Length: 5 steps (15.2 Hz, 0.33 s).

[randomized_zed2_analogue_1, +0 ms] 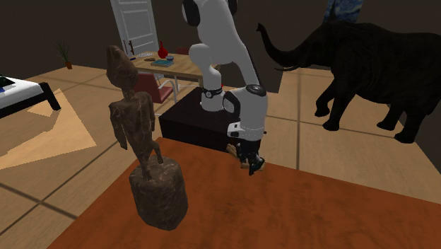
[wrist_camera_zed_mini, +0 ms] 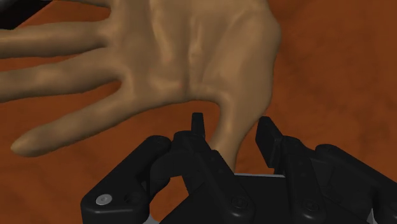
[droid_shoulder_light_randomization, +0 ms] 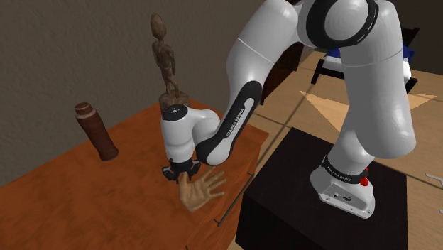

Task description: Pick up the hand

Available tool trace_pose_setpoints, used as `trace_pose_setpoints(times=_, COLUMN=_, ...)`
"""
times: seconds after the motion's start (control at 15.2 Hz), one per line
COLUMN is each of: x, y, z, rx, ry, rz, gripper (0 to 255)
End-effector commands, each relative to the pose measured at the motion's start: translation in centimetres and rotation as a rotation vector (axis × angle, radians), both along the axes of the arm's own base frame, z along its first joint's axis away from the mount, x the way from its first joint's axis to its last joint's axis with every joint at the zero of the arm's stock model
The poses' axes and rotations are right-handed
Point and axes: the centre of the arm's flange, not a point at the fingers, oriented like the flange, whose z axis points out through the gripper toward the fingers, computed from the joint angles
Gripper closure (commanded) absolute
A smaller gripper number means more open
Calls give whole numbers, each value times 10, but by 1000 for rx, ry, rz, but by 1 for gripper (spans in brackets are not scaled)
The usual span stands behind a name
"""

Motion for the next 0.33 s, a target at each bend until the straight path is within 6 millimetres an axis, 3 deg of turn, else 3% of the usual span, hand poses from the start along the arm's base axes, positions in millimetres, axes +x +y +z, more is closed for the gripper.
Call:
trace_pose_setpoints(times=0.0, x=0, y=0, z=11, rx=0, ry=0, rz=0, gripper=255)
trace_pose_setpoints(times=0.26, x=0, y=0, z=23, rx=0, ry=0, rz=0, gripper=255)
